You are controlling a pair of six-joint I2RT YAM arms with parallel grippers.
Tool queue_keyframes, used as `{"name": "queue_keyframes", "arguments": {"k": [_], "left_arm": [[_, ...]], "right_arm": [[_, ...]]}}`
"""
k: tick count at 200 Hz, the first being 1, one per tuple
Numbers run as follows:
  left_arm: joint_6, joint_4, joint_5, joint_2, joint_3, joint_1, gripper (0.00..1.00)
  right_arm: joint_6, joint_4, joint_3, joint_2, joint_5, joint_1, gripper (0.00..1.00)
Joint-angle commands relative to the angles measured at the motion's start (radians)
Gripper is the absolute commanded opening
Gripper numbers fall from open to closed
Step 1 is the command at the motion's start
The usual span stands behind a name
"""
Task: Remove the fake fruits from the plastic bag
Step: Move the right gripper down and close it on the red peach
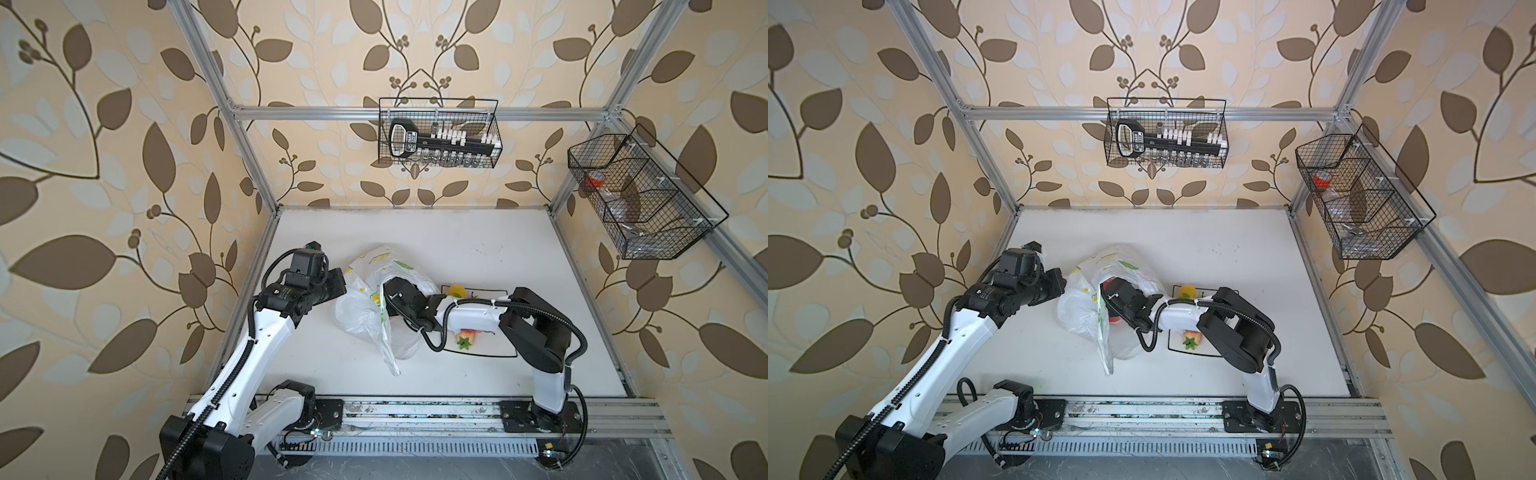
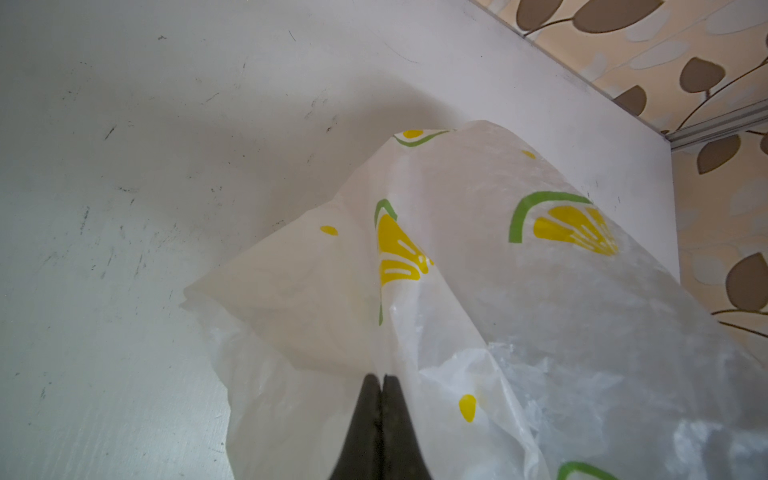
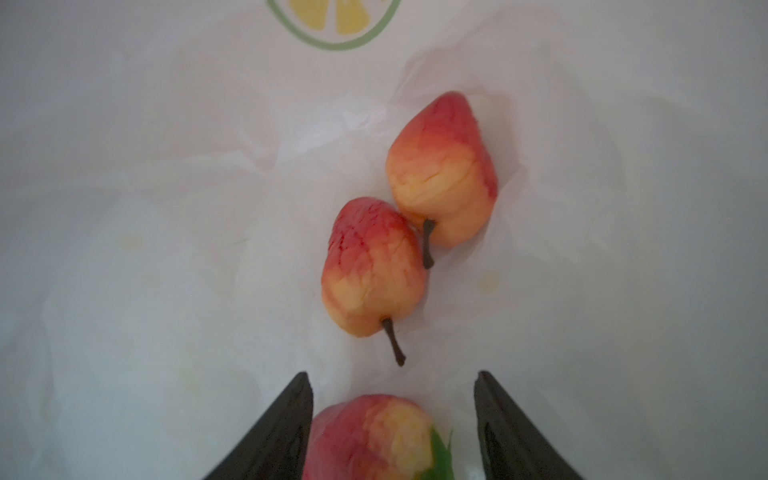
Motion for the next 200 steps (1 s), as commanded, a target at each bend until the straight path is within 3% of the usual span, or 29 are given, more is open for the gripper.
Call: {"name": "queue_keyframes", "arguments": {"k": [1, 38, 108, 200], "left_arm": [[0.033, 0.033, -0.021, 0.017, 0.012, 0.026, 0.00], [0.060, 0.057, 0.034, 0.072, 0.026, 0.104, 0.00], [0.089, 0.072, 0.104, 0.137, 0.048, 0.185, 0.00], [0.105, 0.066, 0.140, 0.146, 0.063, 0.188, 0.00]], "right_arm": [[-0.216, -0.036, 0.046, 0.023, -0.069, 0.011, 0.64], [-0.420, -0.123, 0.137, 0.086, -0.147, 0.028, 0.66], [-0.582, -0.238, 0.232, 0.166, -0.130, 0.059, 0.70], [-0.602, -0.275, 0.161, 0.146, -0.108, 0.085, 0.69]]}}
